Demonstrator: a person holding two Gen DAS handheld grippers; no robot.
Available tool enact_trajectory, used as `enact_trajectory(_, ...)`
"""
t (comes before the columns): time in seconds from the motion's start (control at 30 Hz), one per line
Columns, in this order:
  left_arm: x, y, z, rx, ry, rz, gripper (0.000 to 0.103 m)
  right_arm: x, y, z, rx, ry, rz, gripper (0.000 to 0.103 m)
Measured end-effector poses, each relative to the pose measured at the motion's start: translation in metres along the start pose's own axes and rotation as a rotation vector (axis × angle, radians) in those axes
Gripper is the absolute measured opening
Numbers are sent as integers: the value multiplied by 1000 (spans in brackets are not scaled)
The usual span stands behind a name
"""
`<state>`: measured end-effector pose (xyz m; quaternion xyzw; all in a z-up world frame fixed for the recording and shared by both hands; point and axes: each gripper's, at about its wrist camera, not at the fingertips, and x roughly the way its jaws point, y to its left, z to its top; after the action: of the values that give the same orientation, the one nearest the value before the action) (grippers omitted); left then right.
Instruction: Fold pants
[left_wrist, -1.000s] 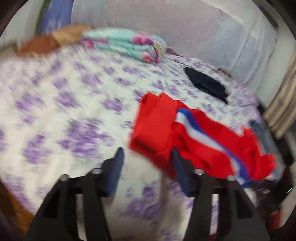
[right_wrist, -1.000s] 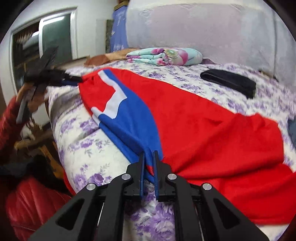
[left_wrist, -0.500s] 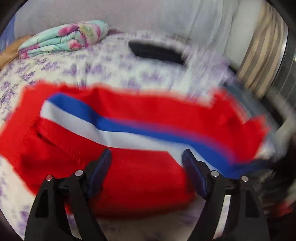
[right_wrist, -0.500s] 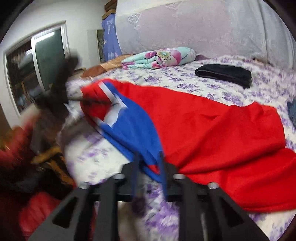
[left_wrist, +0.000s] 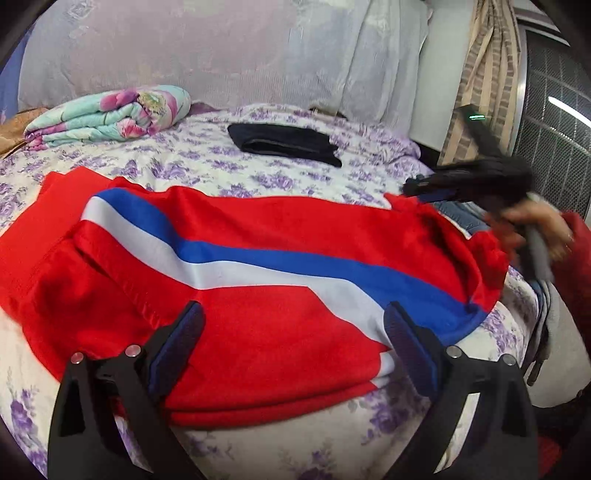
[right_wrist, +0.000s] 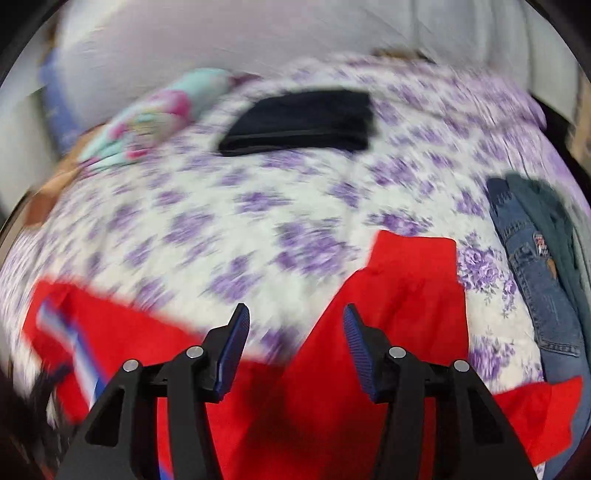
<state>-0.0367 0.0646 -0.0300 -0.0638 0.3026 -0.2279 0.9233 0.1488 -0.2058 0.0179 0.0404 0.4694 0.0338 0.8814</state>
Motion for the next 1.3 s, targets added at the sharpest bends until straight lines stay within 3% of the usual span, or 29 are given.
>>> enact_trajectory(0.13, 1, 4, 2, -23, -8, -1, 95, 39, -12, 8, 93, 120, -82, 54)
enact_trajectory(0.23, 0, 5, 2, -23, -14, -5, 95, 52, -1, -3, 23, 147, -136, 56)
enact_trajectory(0.3, 0, 5, 2, -24, -18, -10, 95, 48, 4, -9, -31, 120, -149, 43)
enact_trajectory(0.33, 0, 5, 1, -23, -21, -13, 95, 44, 1, -10, -26, 113, -136, 16)
enact_trajectory(0.37, 0, 6, 1, -23, -22, -14, 95, 40, -3, -10, -17, 109, -128, 8)
enact_trajectory(0.4, 0, 6, 1, -23, -23, -14, 95, 34, -8, -10, -6, 100, -120, 8)
enact_trajectory(0.47, 0, 5, 1, -22, -24, -12, 95, 15, -21, -13, 8, 46, -106, 7)
enact_trajectory(0.6, 1, 6, 1, -20, -21, -9, 95, -53, -54, -37, 107, -114, 27, 7)
enact_trajectory(0.73, 1, 6, 1, -23, -22, -10, 95, -134, -127, -120, 323, -314, 117, 4)
enact_trajectory(0.87, 2, 5, 1, -22, -9, 4, 95, -129, -204, -194, 577, -273, 34, 8)
enact_trajectory(0.97, 4, 4, 2, -20, 4, 24, 95, -129, -224, -213, 654, -302, 137, 8)
enact_trajectory(1.07, 6, 2, 2, -18, 15, 58, 95, -131, -212, -200, 586, -327, 201, 12)
enact_trajectory(1.1, 6, 1, 2, -16, 16, 67, 95, -129, -208, -196, 571, -321, 213, 18)
enact_trajectory(1.13, 6, 1, 2, -17, 16, 77, 95, -127, -206, -193, 563, -320, 217, 35)
enact_trajectory(1.2, 6, 0, 2, -19, 18, 91, 95, -125, -205, -192, 555, -340, 199, 51)
enact_trajectory(1.3, 6, -1, 2, -13, 25, 103, 95, -127, -220, -194, 590, -357, 197, 56)
